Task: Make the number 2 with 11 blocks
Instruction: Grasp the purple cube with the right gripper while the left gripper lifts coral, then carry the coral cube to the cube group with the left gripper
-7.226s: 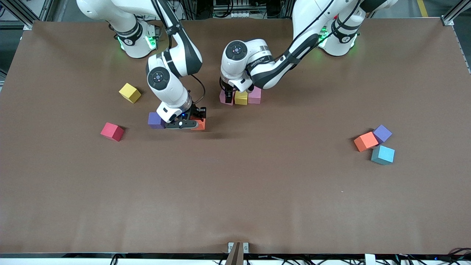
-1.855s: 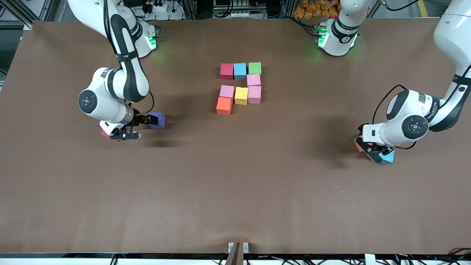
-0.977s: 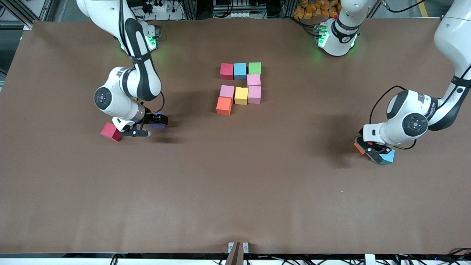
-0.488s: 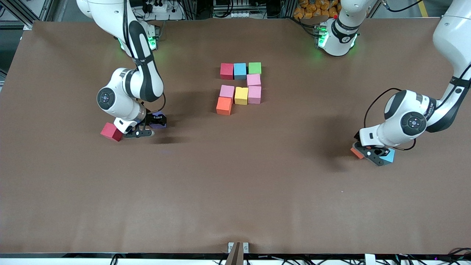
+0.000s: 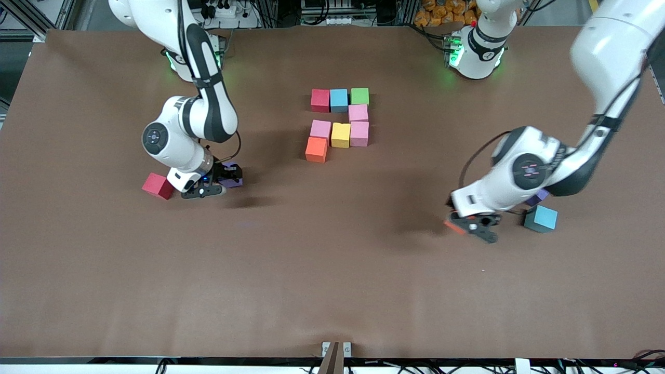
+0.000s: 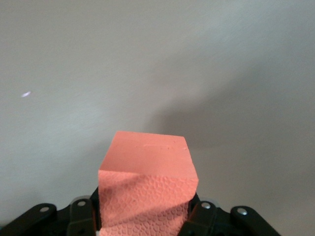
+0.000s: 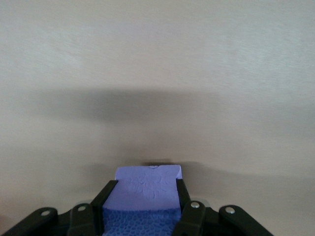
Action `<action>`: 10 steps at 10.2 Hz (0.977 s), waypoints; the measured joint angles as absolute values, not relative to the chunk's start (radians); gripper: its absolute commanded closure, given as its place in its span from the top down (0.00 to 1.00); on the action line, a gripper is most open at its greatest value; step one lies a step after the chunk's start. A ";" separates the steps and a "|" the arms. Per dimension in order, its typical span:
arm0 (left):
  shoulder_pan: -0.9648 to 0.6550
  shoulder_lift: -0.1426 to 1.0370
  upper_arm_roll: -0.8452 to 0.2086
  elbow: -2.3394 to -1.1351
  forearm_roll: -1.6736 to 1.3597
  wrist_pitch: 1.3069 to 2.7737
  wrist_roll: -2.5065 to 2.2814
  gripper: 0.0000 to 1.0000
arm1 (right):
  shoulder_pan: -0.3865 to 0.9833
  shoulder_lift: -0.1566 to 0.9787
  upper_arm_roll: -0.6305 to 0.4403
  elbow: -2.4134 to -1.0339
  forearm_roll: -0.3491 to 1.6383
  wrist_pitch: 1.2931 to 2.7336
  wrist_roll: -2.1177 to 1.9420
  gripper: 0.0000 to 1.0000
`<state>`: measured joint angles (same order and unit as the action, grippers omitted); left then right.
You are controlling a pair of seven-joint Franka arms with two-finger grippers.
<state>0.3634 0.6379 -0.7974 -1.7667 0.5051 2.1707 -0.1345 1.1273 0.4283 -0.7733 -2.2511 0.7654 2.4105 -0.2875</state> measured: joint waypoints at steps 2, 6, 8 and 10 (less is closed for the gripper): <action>0.104 0.639 -0.642 -1.653 0.360 2.145 -0.214 0.12 | 1.162 0.428 -0.761 -2.238 0.765 2.411 -0.217 0.10; -0.359 0.648 -0.250 -1.474 0.071 2.062 -0.293 0.11 | 1.163 0.429 -0.759 -2.236 0.766 2.411 -0.205 0.10; -0.532 0.671 -0.105 -1.439 -0.019 2.058 -0.355 0.11 | 1.164 0.429 -0.759 -2.235 0.766 2.411 -0.205 0.11; -0.675 0.697 0.015 -1.422 -0.110 2.057 -0.393 0.10 | 1.163 0.429 -0.759 -2.236 0.766 2.411 -0.204 0.12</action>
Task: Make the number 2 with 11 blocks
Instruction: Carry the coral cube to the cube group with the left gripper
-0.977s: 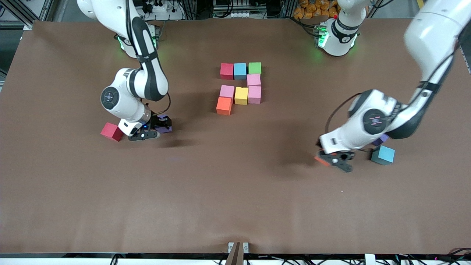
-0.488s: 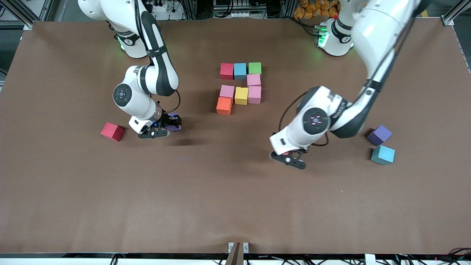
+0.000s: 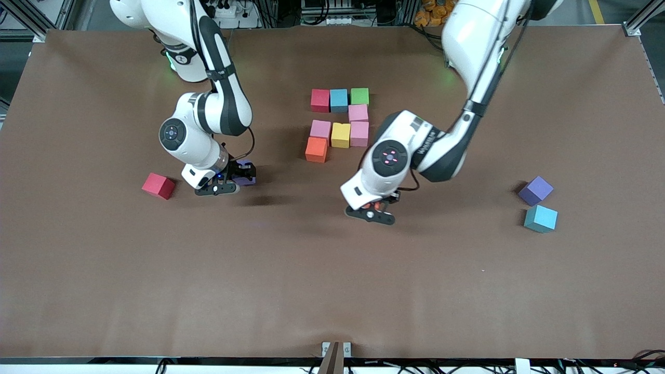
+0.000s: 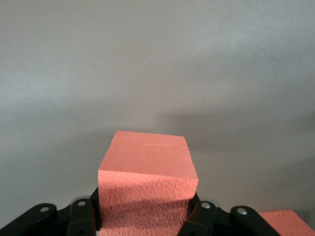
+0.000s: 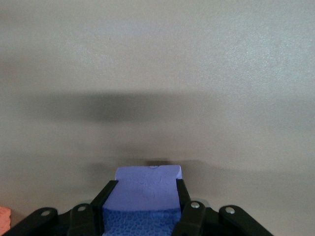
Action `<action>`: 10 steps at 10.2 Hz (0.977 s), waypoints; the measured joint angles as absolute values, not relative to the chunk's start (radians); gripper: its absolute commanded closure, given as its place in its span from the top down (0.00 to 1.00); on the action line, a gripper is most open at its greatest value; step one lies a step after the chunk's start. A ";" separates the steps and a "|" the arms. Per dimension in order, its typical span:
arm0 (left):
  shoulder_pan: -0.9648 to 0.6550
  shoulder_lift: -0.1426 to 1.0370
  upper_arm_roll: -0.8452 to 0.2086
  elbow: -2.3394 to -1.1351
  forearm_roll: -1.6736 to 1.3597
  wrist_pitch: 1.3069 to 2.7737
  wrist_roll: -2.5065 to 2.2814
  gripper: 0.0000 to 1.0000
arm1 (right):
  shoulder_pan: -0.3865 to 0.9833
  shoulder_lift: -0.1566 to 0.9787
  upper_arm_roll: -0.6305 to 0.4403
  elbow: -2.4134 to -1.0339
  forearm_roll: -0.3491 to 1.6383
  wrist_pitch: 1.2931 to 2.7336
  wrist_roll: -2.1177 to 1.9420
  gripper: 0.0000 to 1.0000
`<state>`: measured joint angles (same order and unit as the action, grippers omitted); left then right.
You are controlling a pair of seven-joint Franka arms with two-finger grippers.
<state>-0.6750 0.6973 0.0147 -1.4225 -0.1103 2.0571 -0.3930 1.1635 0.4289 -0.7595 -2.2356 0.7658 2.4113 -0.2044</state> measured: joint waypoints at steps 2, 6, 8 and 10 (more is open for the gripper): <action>-0.796 0.731 0.121 -1.398 -0.206 2.057 -0.464 0.10 | 1.163 0.429 -0.761 -2.236 0.766 2.405 -0.204 0.12; -0.999 0.824 0.312 -1.331 -0.407 2.056 -0.552 0.09 | 1.132 0.429 -0.771 -2.236 0.766 2.405 -0.204 0.13; -1.052 0.868 0.347 -1.305 -0.441 2.056 -0.566 0.09 | 1.119 0.429 -0.792 -2.236 0.765 2.407 -0.210 0.14; -1.079 0.897 0.374 -1.274 -0.471 2.056 -0.569 0.09 | 1.105 0.429 -0.813 -2.236 0.765 2.407 -0.237 0.14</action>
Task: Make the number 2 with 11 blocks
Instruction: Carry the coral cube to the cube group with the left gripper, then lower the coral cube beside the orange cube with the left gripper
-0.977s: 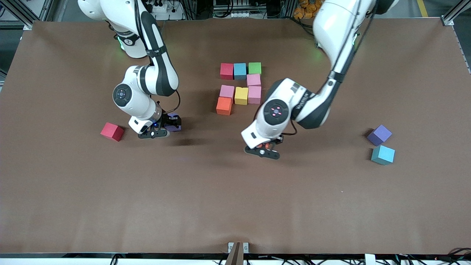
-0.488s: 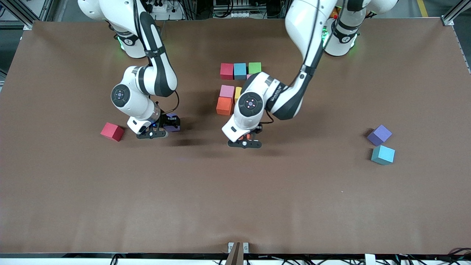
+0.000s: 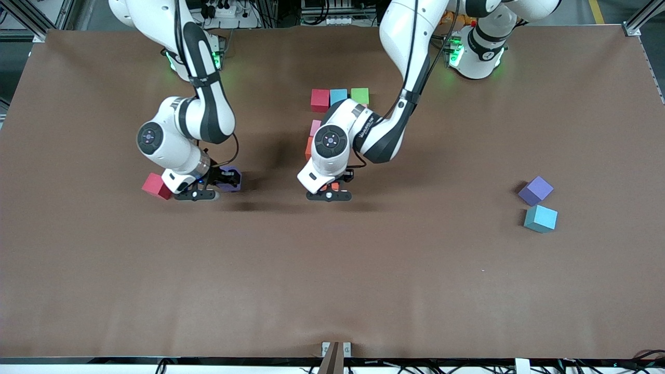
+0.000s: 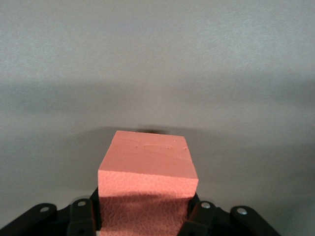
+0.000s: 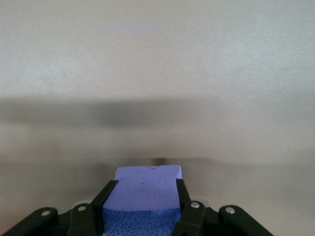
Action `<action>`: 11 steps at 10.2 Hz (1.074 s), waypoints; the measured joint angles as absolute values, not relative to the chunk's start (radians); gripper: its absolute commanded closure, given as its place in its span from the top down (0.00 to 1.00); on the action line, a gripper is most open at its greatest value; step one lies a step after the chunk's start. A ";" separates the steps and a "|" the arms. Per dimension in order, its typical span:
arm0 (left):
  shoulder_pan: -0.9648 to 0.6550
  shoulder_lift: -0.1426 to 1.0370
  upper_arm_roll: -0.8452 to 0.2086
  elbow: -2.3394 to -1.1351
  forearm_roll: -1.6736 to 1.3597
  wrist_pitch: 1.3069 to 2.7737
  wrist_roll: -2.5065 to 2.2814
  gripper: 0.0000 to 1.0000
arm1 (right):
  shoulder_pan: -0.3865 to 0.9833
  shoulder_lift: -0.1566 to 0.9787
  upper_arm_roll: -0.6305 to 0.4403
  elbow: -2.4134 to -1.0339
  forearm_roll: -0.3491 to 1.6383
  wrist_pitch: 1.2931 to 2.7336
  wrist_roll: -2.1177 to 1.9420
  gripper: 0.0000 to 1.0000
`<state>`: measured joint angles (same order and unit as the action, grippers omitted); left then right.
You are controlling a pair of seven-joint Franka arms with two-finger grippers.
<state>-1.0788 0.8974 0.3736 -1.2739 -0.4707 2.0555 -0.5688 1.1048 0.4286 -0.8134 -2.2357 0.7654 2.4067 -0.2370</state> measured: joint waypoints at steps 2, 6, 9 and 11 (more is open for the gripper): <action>-1.086 0.915 0.379 -1.242 -0.505 2.055 -0.569 0.09 | 1.099 0.429 -0.813 -2.236 0.765 2.406 -0.242 0.14; -1.128 0.942 0.402 -1.230 -0.549 2.054 -0.570 0.06 | 1.097 0.429 -0.812 -2.236 0.765 2.404 -0.242 0.14; -1.137 0.947 0.403 -1.228 -0.584 2.048 -0.570 0.06 | 1.090 0.429 -0.813 -2.236 0.765 2.403 -0.245 0.14; -1.140 0.951 0.403 -1.227 -0.584 2.026 -0.570 0.07 | 1.090 0.429 -0.813 -2.236 0.765 2.402 -0.245 0.14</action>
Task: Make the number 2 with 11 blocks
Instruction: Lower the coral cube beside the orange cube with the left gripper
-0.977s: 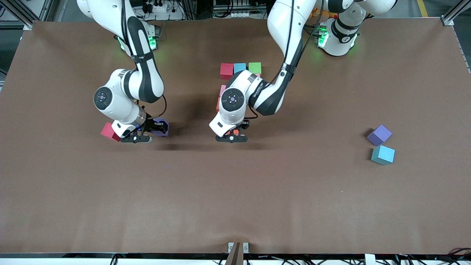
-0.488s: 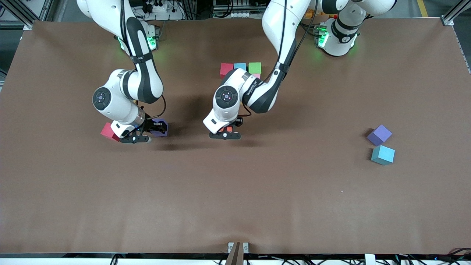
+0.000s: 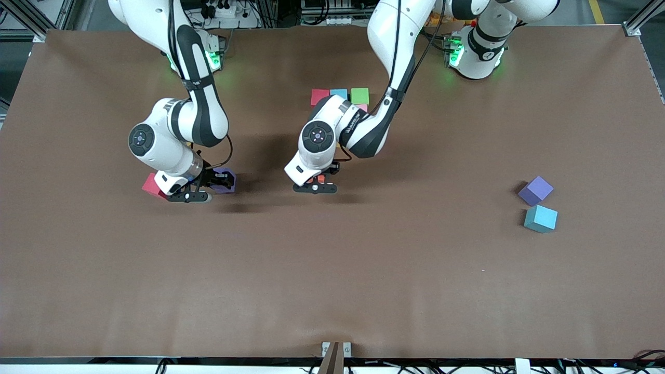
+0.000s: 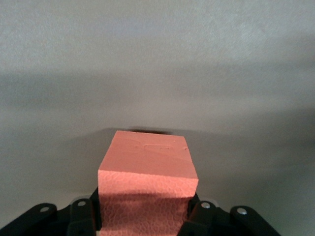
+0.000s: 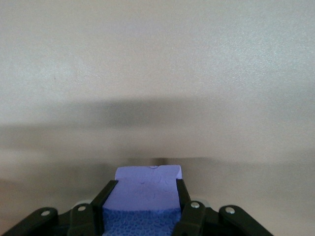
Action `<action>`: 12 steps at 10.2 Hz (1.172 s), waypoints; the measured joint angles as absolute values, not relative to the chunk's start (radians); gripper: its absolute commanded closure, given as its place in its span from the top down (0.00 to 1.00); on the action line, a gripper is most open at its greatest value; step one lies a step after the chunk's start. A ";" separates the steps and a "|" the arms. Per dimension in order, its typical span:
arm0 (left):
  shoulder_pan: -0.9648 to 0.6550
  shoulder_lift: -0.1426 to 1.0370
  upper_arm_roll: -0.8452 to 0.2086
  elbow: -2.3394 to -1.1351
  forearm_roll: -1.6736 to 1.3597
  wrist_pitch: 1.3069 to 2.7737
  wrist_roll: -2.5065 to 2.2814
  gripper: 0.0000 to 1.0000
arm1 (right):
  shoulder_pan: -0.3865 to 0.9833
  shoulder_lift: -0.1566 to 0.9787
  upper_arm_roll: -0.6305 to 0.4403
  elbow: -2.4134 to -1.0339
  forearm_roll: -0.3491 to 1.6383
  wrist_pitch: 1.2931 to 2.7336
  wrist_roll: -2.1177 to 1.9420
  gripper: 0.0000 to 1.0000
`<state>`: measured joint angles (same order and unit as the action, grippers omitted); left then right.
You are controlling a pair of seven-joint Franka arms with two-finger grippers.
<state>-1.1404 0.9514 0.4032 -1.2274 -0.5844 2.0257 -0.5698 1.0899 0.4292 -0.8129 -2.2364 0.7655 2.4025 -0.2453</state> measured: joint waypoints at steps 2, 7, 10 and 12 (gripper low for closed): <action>-1.144 0.959 0.403 -1.227 -0.584 2.019 -0.570 0.07 | 1.090 0.429 -0.813 -2.236 0.765 2.402 -0.245 0.14; -1.146 0.966 0.404 -1.225 -0.623 2.019 -0.570 0.07 | 1.090 0.429 -0.813 -2.236 0.765 2.401 -0.247 0.14; -1.146 0.968 0.404 -1.225 -0.637 2.015 -0.570 0.11 | 1.083 0.429 -0.813 -2.237 0.765 2.401 -0.255 0.14; -1.149 0.974 0.405 -1.225 -0.655 1.997 -0.570 0.15 | 1.075 0.429 -0.813 -2.237 0.765 2.401 -0.263 0.14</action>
